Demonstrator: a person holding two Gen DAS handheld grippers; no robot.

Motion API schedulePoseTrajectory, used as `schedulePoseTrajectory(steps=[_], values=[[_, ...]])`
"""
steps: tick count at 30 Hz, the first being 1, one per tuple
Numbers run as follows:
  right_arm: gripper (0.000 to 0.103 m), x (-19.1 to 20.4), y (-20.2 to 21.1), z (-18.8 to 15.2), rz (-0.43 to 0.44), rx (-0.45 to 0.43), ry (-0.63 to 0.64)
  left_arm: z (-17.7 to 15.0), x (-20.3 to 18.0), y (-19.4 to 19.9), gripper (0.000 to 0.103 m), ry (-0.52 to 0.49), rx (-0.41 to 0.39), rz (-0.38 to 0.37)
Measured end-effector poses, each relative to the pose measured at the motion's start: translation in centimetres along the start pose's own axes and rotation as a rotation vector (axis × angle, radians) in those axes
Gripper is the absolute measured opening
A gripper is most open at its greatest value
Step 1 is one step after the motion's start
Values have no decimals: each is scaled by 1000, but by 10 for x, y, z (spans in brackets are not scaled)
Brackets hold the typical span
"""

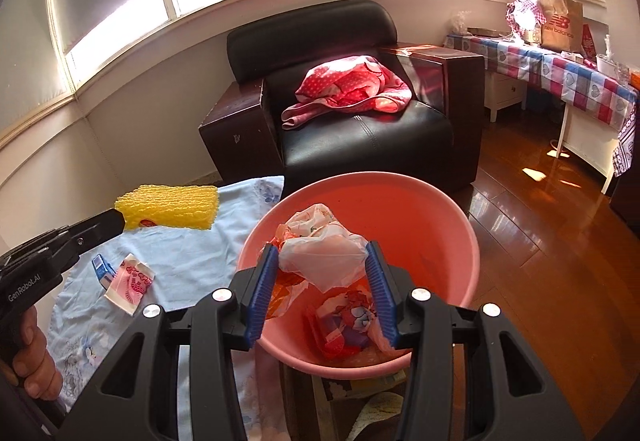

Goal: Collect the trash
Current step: 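Carry the orange bag and yellow foam net over the pink bucket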

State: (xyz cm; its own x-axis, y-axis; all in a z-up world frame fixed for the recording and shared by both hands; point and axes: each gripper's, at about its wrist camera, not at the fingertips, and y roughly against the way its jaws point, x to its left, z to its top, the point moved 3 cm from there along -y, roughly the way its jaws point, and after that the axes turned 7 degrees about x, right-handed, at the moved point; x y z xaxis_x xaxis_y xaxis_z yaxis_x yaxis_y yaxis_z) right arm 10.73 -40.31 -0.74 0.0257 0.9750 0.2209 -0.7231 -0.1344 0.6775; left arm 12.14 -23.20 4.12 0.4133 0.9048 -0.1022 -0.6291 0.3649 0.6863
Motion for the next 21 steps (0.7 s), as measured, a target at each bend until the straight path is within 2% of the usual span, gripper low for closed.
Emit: schedulePoseTrajectory(steps=[9,15,21], values=[[46,-22,-5,-5,-60,24,-9,-2,-38,-43,3,-59,83,-43],[46,-27,-10,-7,-76,47,-15,-8,-45,-61,3,-74,135,-61],[46,-26,-14,-7,-91,63,-7,-9,-50,-67,3,-95,147,-66]])
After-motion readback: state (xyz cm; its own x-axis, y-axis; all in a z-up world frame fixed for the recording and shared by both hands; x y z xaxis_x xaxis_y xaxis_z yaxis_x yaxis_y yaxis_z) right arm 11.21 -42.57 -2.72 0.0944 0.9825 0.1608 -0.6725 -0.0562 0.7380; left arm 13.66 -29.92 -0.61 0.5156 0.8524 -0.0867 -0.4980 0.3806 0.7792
